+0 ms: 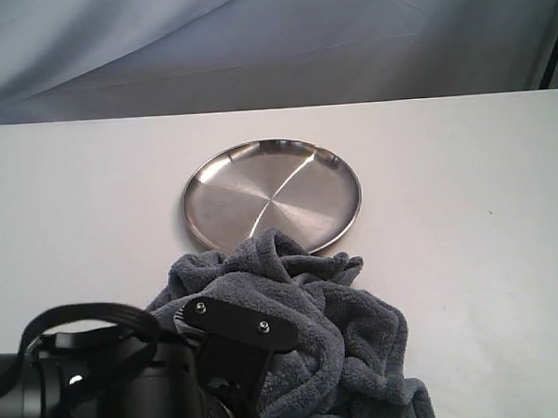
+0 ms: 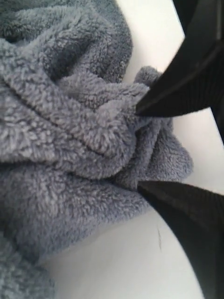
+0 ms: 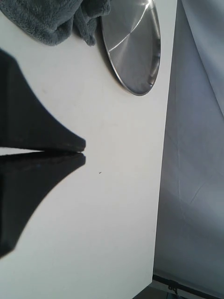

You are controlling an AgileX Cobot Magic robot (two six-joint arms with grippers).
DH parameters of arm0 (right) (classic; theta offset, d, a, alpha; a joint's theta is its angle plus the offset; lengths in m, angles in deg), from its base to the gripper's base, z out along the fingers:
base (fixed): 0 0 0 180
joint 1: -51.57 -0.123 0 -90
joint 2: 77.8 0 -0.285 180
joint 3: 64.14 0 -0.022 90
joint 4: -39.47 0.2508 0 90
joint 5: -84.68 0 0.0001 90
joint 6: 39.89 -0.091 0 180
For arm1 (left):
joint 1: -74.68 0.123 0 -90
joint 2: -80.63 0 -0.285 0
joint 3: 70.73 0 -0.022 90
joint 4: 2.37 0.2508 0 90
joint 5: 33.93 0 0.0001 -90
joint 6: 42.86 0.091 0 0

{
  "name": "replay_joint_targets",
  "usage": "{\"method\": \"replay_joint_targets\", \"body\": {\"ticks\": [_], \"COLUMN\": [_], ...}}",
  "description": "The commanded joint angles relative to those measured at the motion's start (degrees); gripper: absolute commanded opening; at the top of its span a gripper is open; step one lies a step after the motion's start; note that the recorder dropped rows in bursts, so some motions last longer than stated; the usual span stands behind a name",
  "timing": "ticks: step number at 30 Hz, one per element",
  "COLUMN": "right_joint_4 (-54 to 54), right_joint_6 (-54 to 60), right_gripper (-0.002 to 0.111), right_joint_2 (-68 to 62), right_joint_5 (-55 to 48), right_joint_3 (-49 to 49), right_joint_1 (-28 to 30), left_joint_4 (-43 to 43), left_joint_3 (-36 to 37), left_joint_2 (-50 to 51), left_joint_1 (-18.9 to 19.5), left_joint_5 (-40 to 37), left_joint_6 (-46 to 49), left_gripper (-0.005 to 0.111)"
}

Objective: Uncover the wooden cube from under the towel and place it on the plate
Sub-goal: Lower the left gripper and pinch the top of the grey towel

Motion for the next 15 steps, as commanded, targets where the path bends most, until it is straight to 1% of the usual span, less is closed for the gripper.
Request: {"method": "replay_joint_targets", "body": {"ticks": [1, 3, 5, 9, 13, 14, 15], "right_joint_4": [0.3, 0.3, 0.3, 0.3, 0.3, 0.3, 0.3], "right_joint_6": [-0.2, -0.2, -0.2, -0.2, -0.2, -0.2, -0.2], "right_gripper": [0.003, 0.003, 0.003, 0.003, 0.003, 0.003, 0.003], "right_joint_2": [0.4, 0.4, 0.4, 0.4, 0.4, 0.4, 0.4], "right_joint_5": [-0.7, -0.7, -0.7, -0.7, -0.7, -0.7, -0.7], "right_joint_3": [0.1, 0.1, 0.1, 0.1, 0.1, 0.1, 0.1], "right_joint_1": [0.0, 0.0, 0.0, 0.0, 0.0, 0.0, 0.0], "left_joint_4": [0.5, 0.5, 0.5, 1.1, 0.9, 0.6, 0.3], "left_joint_3": [1.5, 2.1, 2.9, 4.3, 4.3, 4.3, 4.3], "left_joint_2": [-0.6, -0.6, -0.4, 4.2, 9.7, 10.2, 10.5], "left_joint_1": [-0.3, -0.3, -0.3, -0.3, -0.3, -0.3, -0.3], "left_joint_5": [5.6, 7.2, 8.6, 8.9, 14.2, 14.2, 14.1], "left_joint_6": [-0.9, -0.9, -0.9, -1.1, -1.1, -1.1, -1.1], "left_gripper": [0.068, 0.076, 0.079, 0.079, 0.078, 0.076, 0.069]}}
